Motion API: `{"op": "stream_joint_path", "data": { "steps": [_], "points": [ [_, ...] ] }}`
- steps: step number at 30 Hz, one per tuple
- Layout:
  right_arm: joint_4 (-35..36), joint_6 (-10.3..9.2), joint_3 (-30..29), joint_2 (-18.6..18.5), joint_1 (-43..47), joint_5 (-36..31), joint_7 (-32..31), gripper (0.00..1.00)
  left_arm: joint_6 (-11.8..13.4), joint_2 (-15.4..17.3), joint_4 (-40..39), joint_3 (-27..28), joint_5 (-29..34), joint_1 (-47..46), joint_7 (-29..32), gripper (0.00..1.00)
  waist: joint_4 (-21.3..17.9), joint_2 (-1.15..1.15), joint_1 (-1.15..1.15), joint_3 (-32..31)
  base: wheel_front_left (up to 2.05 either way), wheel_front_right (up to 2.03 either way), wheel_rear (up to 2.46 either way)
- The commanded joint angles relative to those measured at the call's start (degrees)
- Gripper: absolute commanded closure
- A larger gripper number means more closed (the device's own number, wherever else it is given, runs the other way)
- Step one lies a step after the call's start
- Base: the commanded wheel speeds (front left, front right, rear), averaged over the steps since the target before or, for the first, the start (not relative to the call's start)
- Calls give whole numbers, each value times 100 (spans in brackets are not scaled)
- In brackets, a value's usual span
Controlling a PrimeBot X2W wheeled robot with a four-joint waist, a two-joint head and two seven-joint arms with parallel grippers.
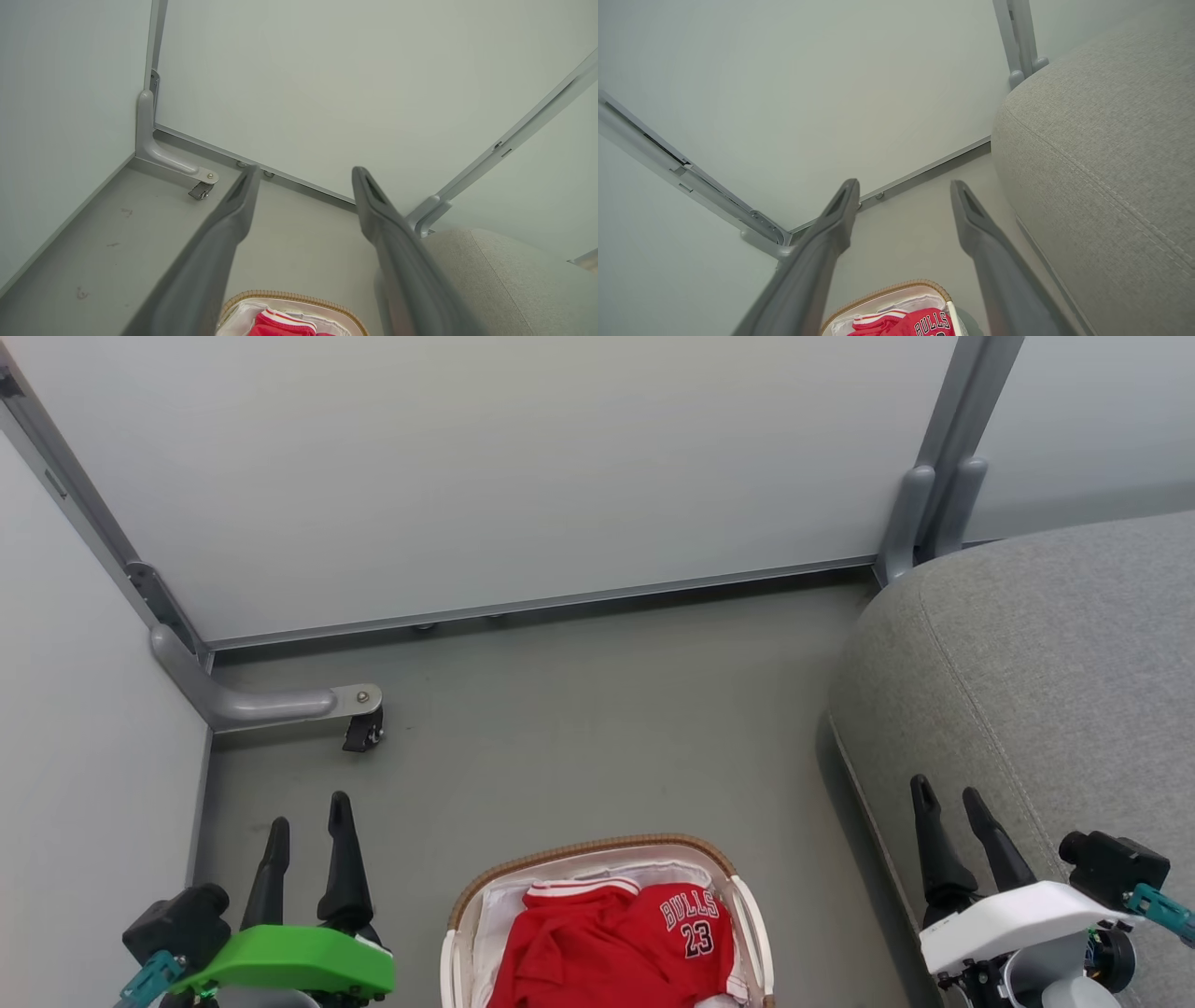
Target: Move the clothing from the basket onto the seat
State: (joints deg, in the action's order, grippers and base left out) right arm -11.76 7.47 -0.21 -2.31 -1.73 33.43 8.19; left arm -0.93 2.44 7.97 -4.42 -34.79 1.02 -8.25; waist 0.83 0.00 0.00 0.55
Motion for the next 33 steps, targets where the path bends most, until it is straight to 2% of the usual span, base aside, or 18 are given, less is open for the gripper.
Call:
{"op": "stream_joint_path", "data": {
  "steps": [1,13,33],
  "points": [
    [22,2,13,-40,34,-169,69,0,21,41,-3,-35,177,67,-66,0,4,0,0,-3,0,0,0],
    [-89,3,104,-48,71,-945,234,0,68,47,167,-150,758,156,-231,0,20,0,0,-17,0,0,0],
    [-219,3,193,-60,115,-1872,480,0,139,53,485,-255,1467,228,-477,0,56,0,0,-35,0,0,0]
  ]
}}
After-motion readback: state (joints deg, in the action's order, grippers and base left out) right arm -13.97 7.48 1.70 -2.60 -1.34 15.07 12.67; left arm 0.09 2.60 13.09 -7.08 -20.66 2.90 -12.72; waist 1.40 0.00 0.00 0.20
